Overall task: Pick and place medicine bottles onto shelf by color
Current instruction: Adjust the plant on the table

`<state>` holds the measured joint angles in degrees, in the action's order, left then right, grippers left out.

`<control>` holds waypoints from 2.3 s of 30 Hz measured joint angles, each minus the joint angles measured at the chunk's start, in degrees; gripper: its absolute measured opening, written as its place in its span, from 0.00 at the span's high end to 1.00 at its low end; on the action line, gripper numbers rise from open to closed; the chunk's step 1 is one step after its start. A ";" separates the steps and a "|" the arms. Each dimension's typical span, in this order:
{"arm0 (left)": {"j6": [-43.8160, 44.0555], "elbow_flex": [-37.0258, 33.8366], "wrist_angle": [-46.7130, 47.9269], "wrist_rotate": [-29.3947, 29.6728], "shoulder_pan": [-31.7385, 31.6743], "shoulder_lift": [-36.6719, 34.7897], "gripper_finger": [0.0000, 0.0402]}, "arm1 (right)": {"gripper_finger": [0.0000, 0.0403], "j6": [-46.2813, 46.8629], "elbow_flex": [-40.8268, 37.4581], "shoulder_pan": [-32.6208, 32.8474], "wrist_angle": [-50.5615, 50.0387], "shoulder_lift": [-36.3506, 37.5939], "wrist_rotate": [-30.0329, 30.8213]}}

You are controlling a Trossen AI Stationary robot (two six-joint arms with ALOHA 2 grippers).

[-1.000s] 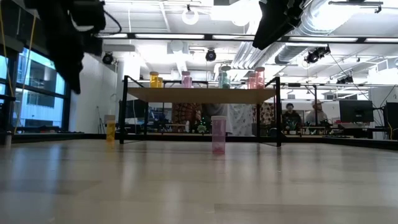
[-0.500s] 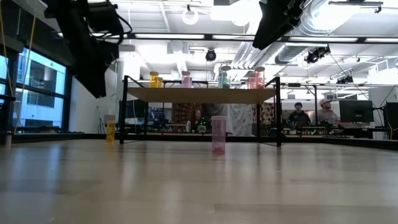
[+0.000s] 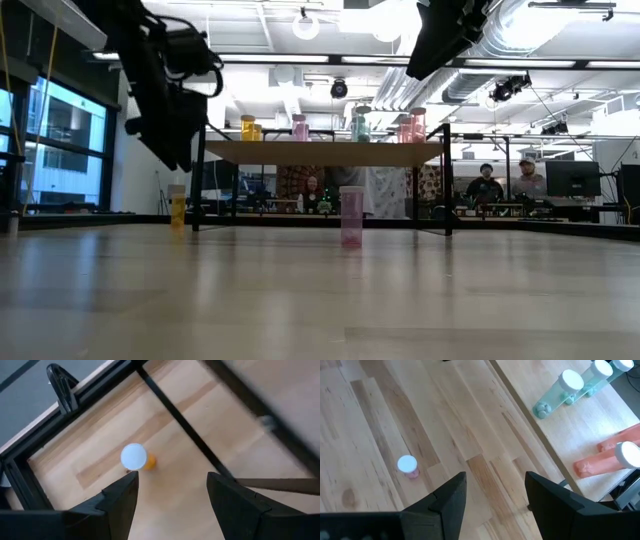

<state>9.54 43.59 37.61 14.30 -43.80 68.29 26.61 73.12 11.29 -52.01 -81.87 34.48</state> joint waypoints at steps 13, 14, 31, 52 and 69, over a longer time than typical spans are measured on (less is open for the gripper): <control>0.31 0.00 -0.16 4.70 4.41 -1.38 0.44 | 0.52 -0.04 0.00 0.00 0.00 0.00 -0.17; 0.38 0.00 -0.05 5.68 4.75 -2.20 0.44 | 0.52 -0.09 0.00 0.00 0.00 0.00 -0.17; 3.59 3.78 14.23 6.97 6.36 -18.59 0.44 | 0.52 0.32 0.00 0.00 0.60 0.00 -0.20; 4.85 13.25 38.43 -28.59 21.86 -24.57 0.44 | 0.52 1.88 0.00 0.00 1.16 0.00 -0.22; 26.02 13.25 38.42 -33.41 46.39 -26.73 0.44 | 0.52 5.63 0.00 -0.02 1.66 0.00 -0.18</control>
<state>35.56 56.84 76.04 -19.11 2.59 41.56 32.25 73.12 11.27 -50.35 -81.87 34.30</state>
